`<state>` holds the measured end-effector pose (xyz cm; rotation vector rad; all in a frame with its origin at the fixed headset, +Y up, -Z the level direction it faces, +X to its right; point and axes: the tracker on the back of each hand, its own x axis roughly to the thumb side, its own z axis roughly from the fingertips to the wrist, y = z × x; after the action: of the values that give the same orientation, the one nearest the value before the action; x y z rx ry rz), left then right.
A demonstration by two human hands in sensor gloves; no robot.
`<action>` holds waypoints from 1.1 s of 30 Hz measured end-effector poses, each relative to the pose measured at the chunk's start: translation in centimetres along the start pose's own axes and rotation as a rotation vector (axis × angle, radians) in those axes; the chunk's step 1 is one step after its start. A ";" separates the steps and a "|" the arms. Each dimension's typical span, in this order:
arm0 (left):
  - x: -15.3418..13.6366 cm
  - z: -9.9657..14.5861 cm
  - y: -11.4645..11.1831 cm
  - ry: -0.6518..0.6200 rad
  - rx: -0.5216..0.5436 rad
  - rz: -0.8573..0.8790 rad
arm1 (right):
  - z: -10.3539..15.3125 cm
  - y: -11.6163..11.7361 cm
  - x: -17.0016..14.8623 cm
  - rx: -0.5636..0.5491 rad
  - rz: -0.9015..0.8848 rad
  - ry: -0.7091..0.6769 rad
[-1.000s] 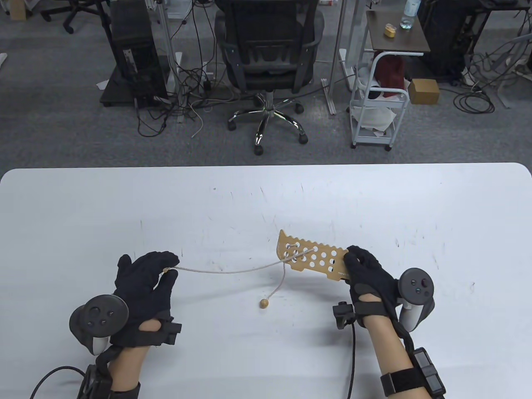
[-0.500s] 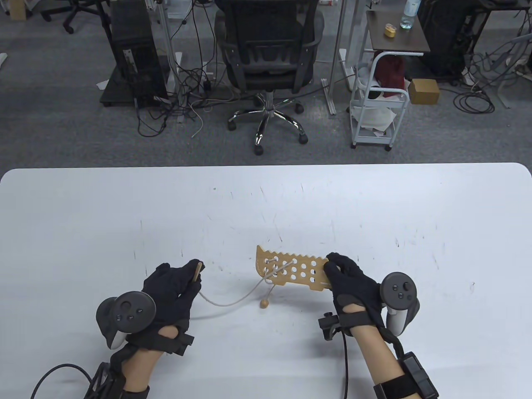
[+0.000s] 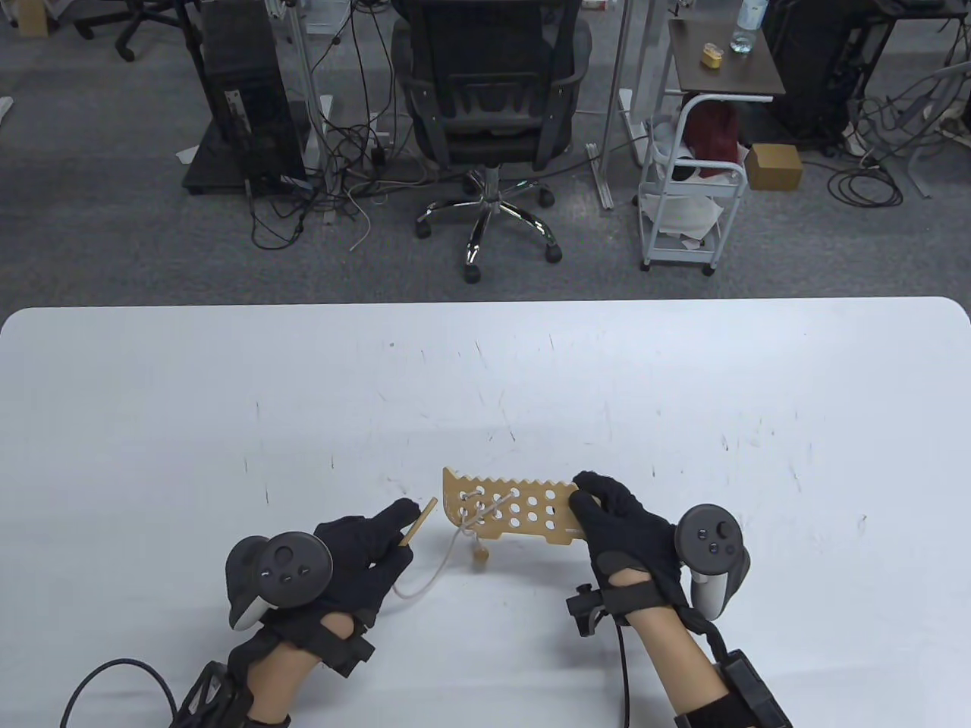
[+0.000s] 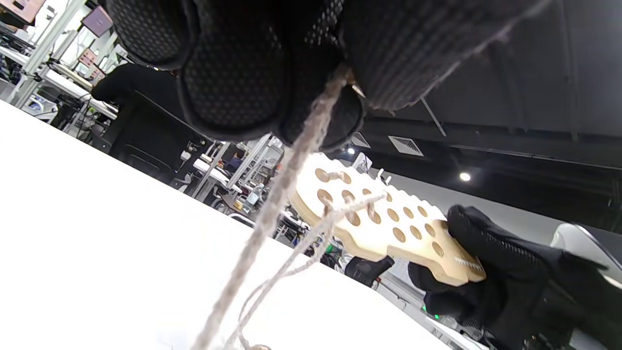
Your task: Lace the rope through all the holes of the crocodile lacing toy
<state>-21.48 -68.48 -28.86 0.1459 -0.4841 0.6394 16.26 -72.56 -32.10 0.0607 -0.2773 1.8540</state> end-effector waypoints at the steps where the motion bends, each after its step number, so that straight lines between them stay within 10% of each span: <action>1: 0.1 0.0 -0.2 -0.006 -0.010 -0.002 | 0.1 0.1 0.1 0.004 0.000 -0.004; 33: 2.2 0.2 -1.4 -0.054 -0.006 0.032 | 2.4 3.4 1.9 0.119 0.019 -0.087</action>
<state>-19.15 -68.51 -27.60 0.1505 -0.5407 0.6662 12.21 -72.21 -30.00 0.2220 -0.2283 1.8885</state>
